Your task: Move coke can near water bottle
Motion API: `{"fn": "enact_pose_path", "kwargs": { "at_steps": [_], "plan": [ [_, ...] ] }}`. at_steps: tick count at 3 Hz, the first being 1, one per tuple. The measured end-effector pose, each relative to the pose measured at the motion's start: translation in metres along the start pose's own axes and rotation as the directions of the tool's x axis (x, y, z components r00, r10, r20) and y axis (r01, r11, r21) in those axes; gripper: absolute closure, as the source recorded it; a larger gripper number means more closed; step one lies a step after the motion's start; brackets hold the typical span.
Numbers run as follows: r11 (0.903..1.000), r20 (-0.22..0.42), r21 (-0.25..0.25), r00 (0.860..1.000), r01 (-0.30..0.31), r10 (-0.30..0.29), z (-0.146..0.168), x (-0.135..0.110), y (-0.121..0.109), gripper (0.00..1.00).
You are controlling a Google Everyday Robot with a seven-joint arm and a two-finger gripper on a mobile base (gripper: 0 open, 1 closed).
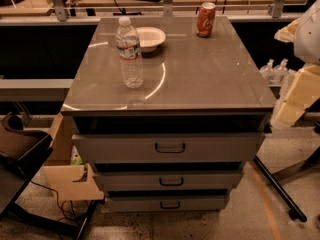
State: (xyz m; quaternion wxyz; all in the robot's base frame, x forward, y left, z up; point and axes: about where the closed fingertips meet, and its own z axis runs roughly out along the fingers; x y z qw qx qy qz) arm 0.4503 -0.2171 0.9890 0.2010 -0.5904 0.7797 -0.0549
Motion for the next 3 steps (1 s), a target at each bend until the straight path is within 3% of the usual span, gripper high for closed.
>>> {"fn": "enact_pose_path", "kwargs": {
  "at_steps": [1,2,3],
  "plan": [
    [0.975,0.137,0.087,0.972,-0.204,0.191,0.008,0.006,-0.024,0.0],
    [0.907,0.256,0.128,0.897,-0.401,0.361,0.012,0.016,-0.032,0.0],
    [0.8051,0.383,0.138,0.781,-0.577,0.494,0.022,0.031,-0.054,0.0]
  ]
}}
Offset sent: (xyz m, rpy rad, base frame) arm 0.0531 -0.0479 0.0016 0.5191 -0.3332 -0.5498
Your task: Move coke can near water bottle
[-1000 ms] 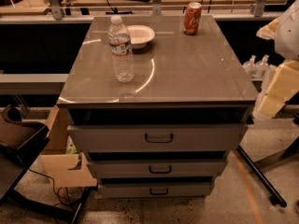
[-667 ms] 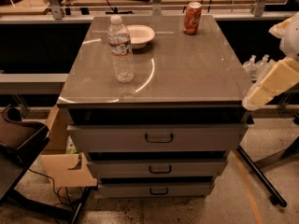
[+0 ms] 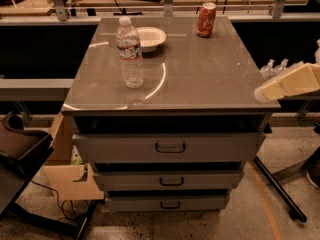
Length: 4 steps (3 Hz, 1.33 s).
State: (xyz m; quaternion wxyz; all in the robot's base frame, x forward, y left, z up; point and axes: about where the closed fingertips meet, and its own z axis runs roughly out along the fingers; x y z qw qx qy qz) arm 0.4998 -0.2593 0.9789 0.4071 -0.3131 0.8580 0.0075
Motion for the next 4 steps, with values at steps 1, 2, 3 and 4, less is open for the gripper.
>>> {"fn": "enact_pose_path", "kwargs": {
  "at_steps": [1,2,3,4],
  "plan": [
    [0.989,0.111,0.023,0.984,-0.146,0.143,0.022,0.004,-0.016,0.0],
    [0.966,0.253,0.064,0.94,-0.251,0.227,0.036,-0.007,-0.042,0.0],
    [0.9372,0.398,0.11,0.879,-0.331,0.263,0.042,-0.034,-0.079,0.0],
    [0.9202,0.461,0.169,0.854,-0.353,0.243,0.031,-0.045,-0.099,0.0]
  ]
}}
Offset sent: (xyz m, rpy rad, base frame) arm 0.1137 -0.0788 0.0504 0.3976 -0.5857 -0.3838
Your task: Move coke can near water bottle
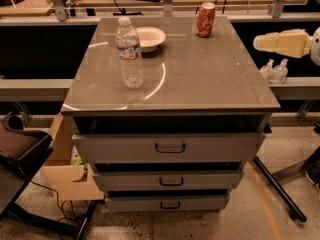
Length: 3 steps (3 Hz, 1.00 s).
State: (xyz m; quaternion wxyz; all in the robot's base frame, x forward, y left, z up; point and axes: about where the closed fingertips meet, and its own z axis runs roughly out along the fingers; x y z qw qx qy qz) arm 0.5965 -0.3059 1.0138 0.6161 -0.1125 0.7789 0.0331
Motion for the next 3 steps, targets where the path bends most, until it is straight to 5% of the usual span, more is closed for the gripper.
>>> {"fn": "enact_pose_path", "kwargs": {
  "at_steps": [1,3],
  "plan": [
    [1.0,0.003,-0.002,1.0,-0.002,0.002,0.002,0.0,0.001,0.0],
    [0.9948,0.113,-0.089,0.992,-0.05,0.06,0.097,-0.008,0.025,0.0]
  ]
}}
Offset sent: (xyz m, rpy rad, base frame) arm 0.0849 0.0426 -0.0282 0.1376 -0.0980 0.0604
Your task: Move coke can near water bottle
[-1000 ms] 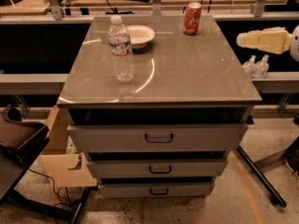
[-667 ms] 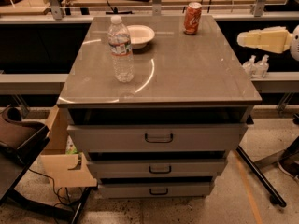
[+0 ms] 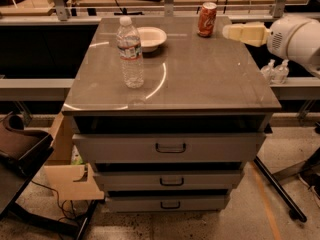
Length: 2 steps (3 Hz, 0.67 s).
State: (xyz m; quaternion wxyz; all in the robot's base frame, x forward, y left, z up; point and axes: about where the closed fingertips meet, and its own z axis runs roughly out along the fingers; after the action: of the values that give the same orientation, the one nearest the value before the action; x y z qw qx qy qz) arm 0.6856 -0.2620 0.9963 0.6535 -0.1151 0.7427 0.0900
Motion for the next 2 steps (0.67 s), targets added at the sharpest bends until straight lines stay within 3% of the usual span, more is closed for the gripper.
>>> {"fn": "enact_pose_path", "kwargs": {
  "at_steps": [1,2],
  "plan": [
    [0.9978,0.035,-0.056,0.999,0.035,-0.033,0.0775,-0.0108,0.0086,0.0],
    [0.9978,0.035,-0.056,0.999,0.035,-0.033,0.0776,-0.0108,0.0087,0.0]
  ]
}}
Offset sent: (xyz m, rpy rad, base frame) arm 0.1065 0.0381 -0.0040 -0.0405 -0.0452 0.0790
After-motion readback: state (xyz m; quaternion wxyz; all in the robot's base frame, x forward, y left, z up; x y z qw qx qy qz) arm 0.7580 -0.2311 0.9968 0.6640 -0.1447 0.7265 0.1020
